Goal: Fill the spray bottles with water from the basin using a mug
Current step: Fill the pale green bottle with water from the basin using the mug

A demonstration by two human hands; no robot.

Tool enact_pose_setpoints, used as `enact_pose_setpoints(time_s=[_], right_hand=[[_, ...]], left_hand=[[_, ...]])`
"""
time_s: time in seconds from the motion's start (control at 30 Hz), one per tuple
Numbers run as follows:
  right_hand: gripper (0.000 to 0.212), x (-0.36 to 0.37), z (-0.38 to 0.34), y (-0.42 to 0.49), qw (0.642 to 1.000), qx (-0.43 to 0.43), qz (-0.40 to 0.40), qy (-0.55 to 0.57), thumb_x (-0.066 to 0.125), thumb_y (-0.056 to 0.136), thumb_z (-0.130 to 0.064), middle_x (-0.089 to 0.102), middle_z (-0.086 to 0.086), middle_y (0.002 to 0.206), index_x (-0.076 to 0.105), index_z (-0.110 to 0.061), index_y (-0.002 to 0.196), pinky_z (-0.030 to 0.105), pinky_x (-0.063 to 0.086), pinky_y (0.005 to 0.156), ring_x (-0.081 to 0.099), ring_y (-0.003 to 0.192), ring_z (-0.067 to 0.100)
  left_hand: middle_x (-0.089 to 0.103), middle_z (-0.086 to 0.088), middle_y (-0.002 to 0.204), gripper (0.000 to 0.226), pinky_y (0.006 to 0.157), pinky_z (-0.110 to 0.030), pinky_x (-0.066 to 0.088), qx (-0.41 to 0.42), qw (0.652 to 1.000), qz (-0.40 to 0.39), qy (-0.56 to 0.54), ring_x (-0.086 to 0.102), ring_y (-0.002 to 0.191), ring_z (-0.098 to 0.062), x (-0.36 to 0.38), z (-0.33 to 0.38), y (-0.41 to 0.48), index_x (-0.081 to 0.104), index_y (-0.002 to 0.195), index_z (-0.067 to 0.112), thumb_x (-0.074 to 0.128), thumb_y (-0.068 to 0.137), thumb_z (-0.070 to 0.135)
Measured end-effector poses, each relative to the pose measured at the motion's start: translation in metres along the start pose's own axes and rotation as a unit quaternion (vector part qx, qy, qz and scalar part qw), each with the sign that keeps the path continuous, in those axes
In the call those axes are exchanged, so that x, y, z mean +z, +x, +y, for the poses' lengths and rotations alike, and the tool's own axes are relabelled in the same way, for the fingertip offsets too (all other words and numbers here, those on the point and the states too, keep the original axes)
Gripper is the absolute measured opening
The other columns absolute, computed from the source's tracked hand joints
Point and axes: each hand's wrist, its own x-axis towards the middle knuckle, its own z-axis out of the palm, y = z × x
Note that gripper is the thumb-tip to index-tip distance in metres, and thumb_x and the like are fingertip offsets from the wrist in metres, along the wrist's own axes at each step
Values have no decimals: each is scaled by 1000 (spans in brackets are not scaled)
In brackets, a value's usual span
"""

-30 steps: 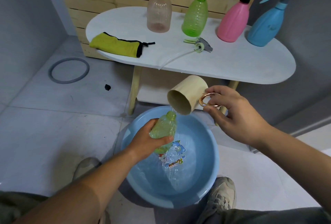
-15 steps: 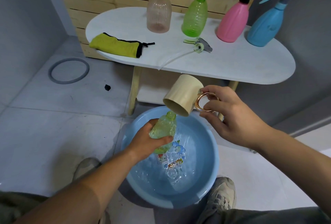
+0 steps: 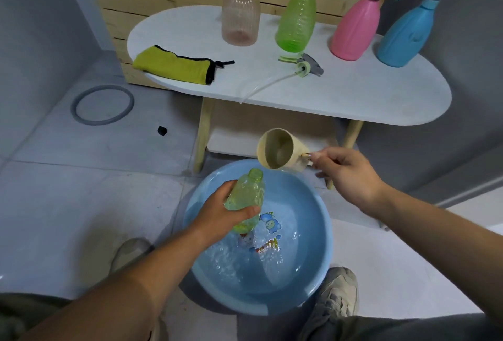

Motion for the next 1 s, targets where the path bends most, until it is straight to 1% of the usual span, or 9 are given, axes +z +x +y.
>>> enact_pose_setpoints(time_s=[0.07,0.13,0.2,0.27,0.37,0.47,0.53,0.7,1.0], right_hand=[[28,6,22,11,995,83,-29,42,59,98,-24,64,-2,73,65,-8,76,29,51,73,59,77,19],[28,14,46,20,986,153,-60,37,60,98,-20,60,0,67,64,-12,71,28,49,64,54,66,17],[30,25,72,28,976,202,-86,-19,64,95,-22,52,3,62,62,-15,66,26,43,54,47,55,16],[26,38,96,33,965,223,-98,-94,66,93,-26,53,6,65,66,-11,71,27,40,56,47,58,18],[33,62,123,38,953,209,-112,-187,65,93,-36,62,10,75,72,-6,82,31,46,68,54,69,22],[46,81,141,39,937,183,-131,-269,59,94,-50,59,7,68,59,-13,66,31,45,67,56,68,24],[45,88,150,41,929,163,-146,-299,55,94,-53,63,6,74,63,-15,70,30,48,69,60,73,26],[37,94,159,45,901,77,-178,-389,47,99,-45,66,12,111,73,-21,110,34,50,89,62,105,30],[37,105,173,43,874,63,-188,-445,49,98,-41,59,14,119,67,-16,118,33,48,95,56,112,31]], left_hand=[[73,11,114,58,94,-32,57,0,1000,0,1,69,105,-5,0,-3,0,65,123,31,91,71,36],[73,11,113,61,90,-30,57,-2,1000,-1,-1,69,105,-7,-1,-7,0,65,121,31,89,66,41],[73,10,115,66,92,-32,58,-5,1000,-1,0,69,109,-9,-1,-10,0,65,122,31,89,62,47],[73,9,118,72,98,-39,57,-11,1000,-2,-1,69,111,-11,-3,-12,1,65,124,30,88,59,53],[73,9,119,73,101,-42,56,-23,1000,-3,5,69,112,-12,-6,-16,4,64,125,31,87,60,55],[74,12,118,66,97,-30,57,-34,999,1,9,70,110,-8,-7,-22,8,63,126,32,91,68,46],[74,14,117,61,95,-26,57,-42,999,5,13,70,109,-6,-7,-24,10,62,128,32,91,74,37],[73,9,120,67,104,-42,55,-52,998,6,19,69,112,-10,-7,-27,17,62,130,29,90,71,43],[72,11,121,76,102,-40,55,-67,998,3,20,69,114,-11,-9,-39,20,62,129,35,89,62,58]])
